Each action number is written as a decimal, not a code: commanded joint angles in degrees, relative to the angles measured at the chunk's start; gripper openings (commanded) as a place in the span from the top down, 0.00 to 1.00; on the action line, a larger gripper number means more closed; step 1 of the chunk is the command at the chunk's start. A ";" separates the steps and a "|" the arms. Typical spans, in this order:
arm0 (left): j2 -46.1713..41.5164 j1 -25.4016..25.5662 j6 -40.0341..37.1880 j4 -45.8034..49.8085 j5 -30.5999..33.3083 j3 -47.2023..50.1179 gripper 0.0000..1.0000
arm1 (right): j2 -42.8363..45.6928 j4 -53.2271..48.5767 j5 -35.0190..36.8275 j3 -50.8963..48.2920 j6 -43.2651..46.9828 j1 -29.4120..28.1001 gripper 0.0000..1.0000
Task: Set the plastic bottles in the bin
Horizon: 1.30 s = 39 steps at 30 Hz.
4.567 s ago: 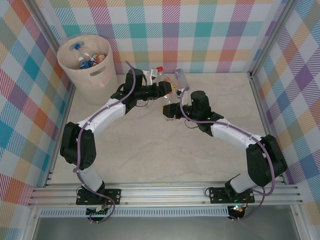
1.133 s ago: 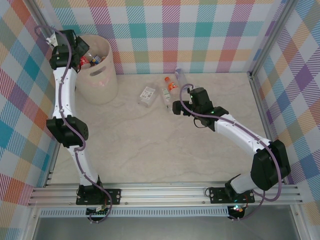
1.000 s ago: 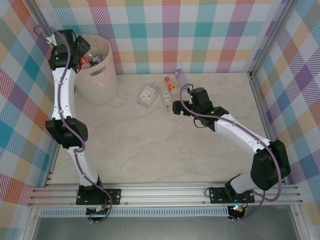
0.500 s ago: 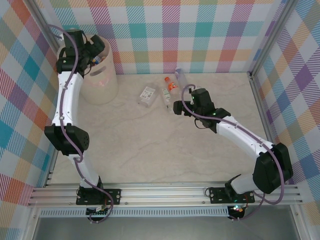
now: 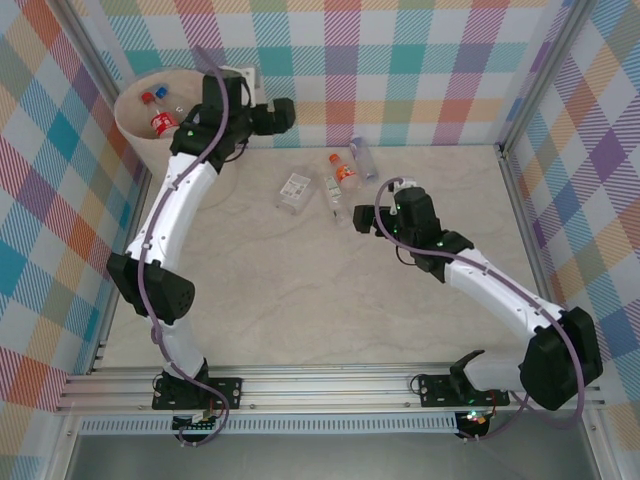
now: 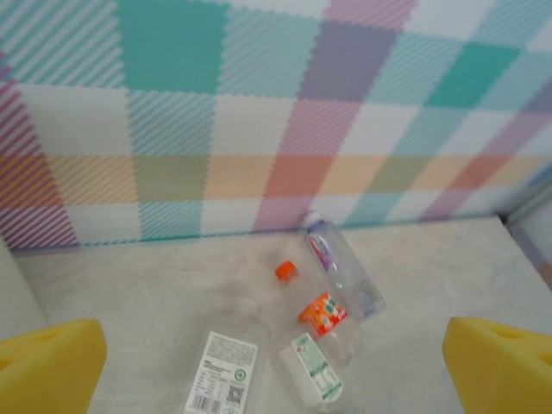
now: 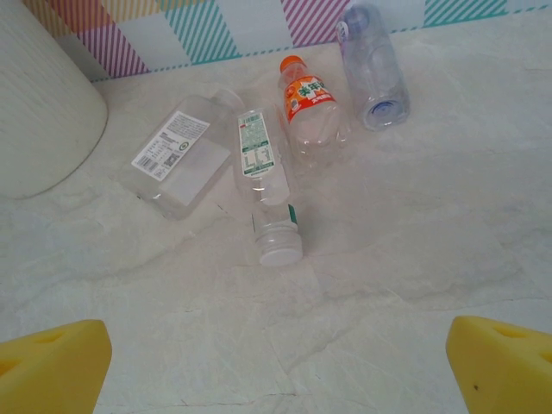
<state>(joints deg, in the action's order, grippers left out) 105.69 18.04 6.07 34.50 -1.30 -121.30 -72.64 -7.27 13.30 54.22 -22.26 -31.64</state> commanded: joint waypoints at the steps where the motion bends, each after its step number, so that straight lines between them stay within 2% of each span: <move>1: -0.11 0.92 -6.29 0.59 -1.37 2.83 0.00 | 2.43 3.59 1.20 -1.46 -0.07 -0.13 0.00; 5: 1.67 1.79 -9.32 1.57 -5.27 5.08 0.00 | 3.77 3.55 2.05 -2.46 0.22 -0.15 0.00; 13: 13.06 2.28 -14.76 7.68 -6.74 2.74 0.00 | 4.67 3.71 3.22 -3.11 0.99 -0.12 0.00; 16: 16.50 2.26 -15.58 6.65 -3.71 2.37 0.00 | 4.67 3.27 3.66 -2.76 1.17 -0.10 0.00; 19: 20.45 2.17 -17.36 7.00 -3.52 0.72 0.00 | 4.78 2.79 4.10 -2.62 1.13 -0.14 0.00; 24: 29.55 2.17 -19.51 12.50 -2.20 -7.58 0.00 | 4.91 2.28 5.20 -2.71 0.97 -0.16 0.00; 29: 35.24 2.00 -19.08 12.86 2.74 -12.54 0.00 | 4.99 1.42 6.12 -2.54 0.82 -0.10 0.00; 34: 40.00 1.82 -18.98 16.11 -1.30 -18.12 0.00 | 5.35 0.68 6.65 -2.62 0.61 -0.07 0.00; 39: 43.14 1.78 -18.65 16.65 -0.03 -19.29 0.00 | 5.07 0.41 7.19 -2.67 0.55 -0.05 0.00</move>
<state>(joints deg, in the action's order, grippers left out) 147.11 19.49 -11.88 48.34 -1.45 -138.91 -68.51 -6.33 19.27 51.31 -21.82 -31.64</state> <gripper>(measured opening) 0.999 0.996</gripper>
